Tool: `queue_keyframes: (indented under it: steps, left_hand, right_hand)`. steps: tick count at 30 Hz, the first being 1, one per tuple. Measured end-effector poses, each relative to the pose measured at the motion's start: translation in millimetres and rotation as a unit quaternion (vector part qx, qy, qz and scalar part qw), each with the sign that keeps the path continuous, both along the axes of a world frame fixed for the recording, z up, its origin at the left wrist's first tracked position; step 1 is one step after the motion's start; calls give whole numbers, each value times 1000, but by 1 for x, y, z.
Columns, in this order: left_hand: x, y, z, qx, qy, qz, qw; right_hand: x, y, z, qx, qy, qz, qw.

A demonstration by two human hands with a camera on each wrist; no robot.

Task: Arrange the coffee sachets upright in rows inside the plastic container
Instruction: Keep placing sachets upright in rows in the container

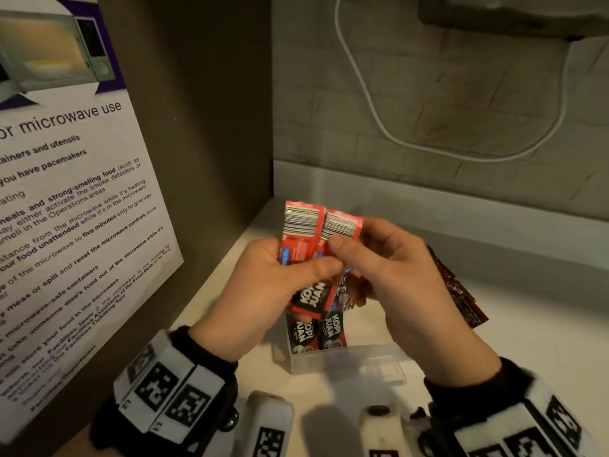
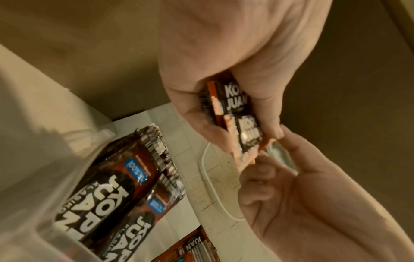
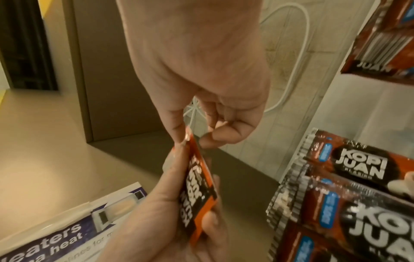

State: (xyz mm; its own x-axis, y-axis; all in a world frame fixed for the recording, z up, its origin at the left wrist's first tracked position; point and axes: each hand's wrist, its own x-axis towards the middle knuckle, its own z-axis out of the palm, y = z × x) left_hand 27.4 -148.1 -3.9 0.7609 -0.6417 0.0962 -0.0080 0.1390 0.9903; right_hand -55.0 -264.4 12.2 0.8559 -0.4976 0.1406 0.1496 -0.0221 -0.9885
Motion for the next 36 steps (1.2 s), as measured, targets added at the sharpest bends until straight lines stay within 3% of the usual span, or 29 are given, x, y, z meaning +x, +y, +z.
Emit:
queue_keyframes:
  steps: [3,7,10,12,16,19,22,25,30,36]
  left_hand:
    - [-1,-1,-2,7,3,5,1000]
    - [7,1,-6,34,38,61,997]
    - [13,4,-3,12,136,49,989]
    - [13,4,3,-37,196,25,980]
    - [15,0,5,-80,180,41,980]
    - [13,-2,4,-76,135,55,986]
    - [7,-5,0,-63,96,53,992]
    - [3,-6,-1,-72,77,50,993]
    - [16,2,-7,-86,133,107,982]
    - [30,5,-29,-65,208,203,954]
  right_hand:
    - [-1,2,-1,-15,-2,1,1000]
    - [-7,-8,-1,46,-57,6,997]
    - [-13,-13,-3,-32,-88,52,994]
    - [-17,-13,-6,-83,-65,81,991]
    - [-21,-6,-14,-110,-11,138,984]
    - [-19,-6,-12,-72,-30,74,994]
    - [-15,-8,-10,-141,5,5,990]
    - [-11,-12,-9,-145,53,-20,988]
    - [0,-49,-28,-31,105,-122,987]
    - [16,-63,-69,-12,268,-87,959]
